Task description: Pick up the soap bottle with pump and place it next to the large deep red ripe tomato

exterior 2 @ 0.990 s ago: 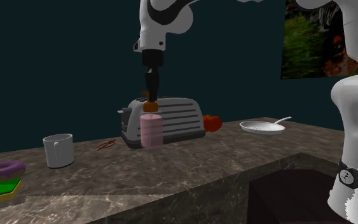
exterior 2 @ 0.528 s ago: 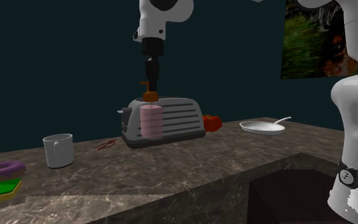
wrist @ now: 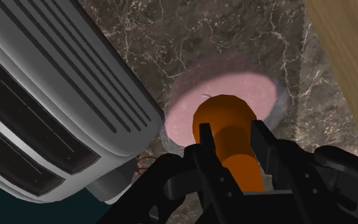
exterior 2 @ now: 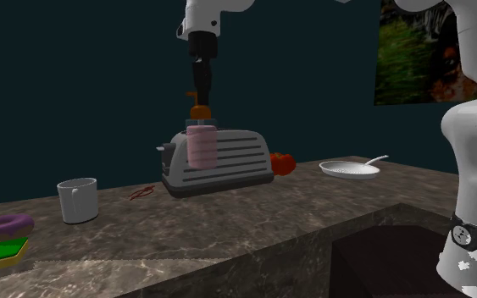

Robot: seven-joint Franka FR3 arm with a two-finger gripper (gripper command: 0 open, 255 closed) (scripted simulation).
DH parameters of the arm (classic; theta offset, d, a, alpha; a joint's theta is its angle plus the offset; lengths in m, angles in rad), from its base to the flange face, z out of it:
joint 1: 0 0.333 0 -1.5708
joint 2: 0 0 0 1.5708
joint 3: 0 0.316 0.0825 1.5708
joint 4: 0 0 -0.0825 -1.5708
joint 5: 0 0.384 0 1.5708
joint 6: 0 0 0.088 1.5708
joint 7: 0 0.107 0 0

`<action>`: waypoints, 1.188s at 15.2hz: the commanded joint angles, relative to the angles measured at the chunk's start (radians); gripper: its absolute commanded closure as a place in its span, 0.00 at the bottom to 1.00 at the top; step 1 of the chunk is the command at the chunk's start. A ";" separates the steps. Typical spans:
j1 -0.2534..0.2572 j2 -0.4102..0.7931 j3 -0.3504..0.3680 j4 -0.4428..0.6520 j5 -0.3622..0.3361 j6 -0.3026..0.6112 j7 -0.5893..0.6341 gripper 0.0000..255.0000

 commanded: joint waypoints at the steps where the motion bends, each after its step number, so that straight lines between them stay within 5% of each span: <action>1: -0.001 0.005 0.000 0.035 0.001 -0.030 0.000 1.00; 18: -0.032 0.112 -0.004 0.428 0.026 -0.318 -0.003 1.00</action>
